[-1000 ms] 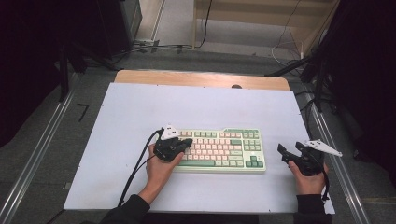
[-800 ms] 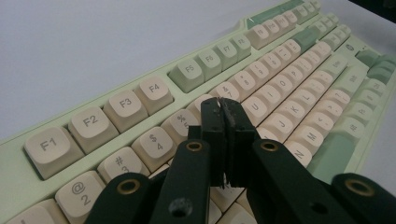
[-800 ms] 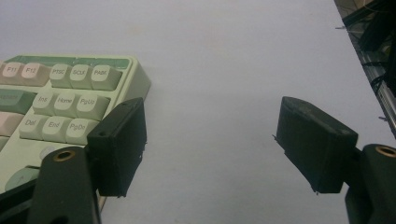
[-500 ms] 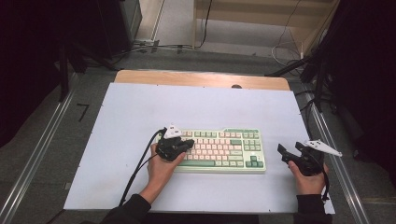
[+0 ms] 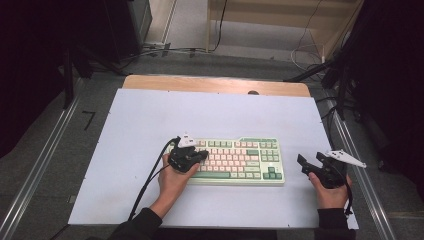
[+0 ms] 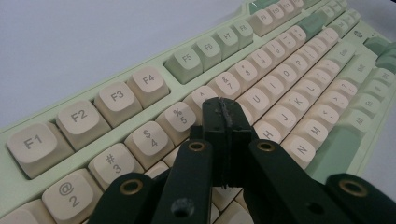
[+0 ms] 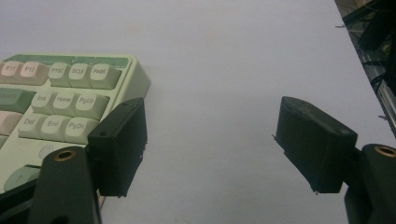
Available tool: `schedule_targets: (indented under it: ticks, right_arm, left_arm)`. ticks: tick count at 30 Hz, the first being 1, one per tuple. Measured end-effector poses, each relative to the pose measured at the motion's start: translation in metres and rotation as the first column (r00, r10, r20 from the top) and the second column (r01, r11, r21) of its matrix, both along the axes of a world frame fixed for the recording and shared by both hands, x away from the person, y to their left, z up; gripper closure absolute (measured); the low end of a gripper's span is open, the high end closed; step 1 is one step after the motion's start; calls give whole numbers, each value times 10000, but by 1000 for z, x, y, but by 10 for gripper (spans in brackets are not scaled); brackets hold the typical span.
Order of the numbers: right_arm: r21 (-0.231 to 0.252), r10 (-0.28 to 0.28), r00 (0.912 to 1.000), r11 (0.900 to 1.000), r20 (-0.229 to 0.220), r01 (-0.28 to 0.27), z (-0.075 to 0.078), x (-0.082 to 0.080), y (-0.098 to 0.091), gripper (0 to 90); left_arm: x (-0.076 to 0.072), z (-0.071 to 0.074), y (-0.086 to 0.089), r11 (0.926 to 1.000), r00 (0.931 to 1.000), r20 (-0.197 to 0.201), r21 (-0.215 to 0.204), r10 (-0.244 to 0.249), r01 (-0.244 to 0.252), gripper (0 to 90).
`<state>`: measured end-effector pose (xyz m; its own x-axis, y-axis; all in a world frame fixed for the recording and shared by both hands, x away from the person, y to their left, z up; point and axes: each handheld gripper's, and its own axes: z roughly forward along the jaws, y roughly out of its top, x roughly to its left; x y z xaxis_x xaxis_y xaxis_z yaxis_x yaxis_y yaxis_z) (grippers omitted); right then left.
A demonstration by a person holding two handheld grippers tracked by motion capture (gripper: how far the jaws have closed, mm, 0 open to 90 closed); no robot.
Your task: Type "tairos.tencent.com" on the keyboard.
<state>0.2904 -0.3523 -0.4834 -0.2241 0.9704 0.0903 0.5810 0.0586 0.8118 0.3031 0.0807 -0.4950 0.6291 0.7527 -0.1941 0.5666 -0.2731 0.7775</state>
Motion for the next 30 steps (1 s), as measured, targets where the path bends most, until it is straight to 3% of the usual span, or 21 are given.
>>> schedule_targets:
  ticks: [3,5,8,17,23,30]
  right_arm:
    - [2,-3,10000,10000,0,3,0,0,0,232]
    - [9,-9,10000,10000,-4,9,0,0,0,232]
    - [30,-11,10000,10000,-6,11,0,0,0,232]
    - [35,2,10000,10000,-11,-2,0,0,0,233]
    - [34,9,10000,10000,-3,-9,0,0,0,232]
    - [44,-12,10000,10000,6,12,1,-1,-1,233]
  left_arm:
    - [0,0,0,10000,10000,-26,-37,7,-7,900]
    - [0,2,2,9996,10000,-11,-292,-16,16,899]
    - [-2,10,8,9966,9998,146,-811,133,-121,782]
    - [-3,23,25,9848,9921,430,-1334,1178,-1111,347]
    - [-9,31,36,9847,9902,583,-1270,1272,-1190,292]
    - [-16,29,50,9865,9947,182,-1309,1012,-980,285]
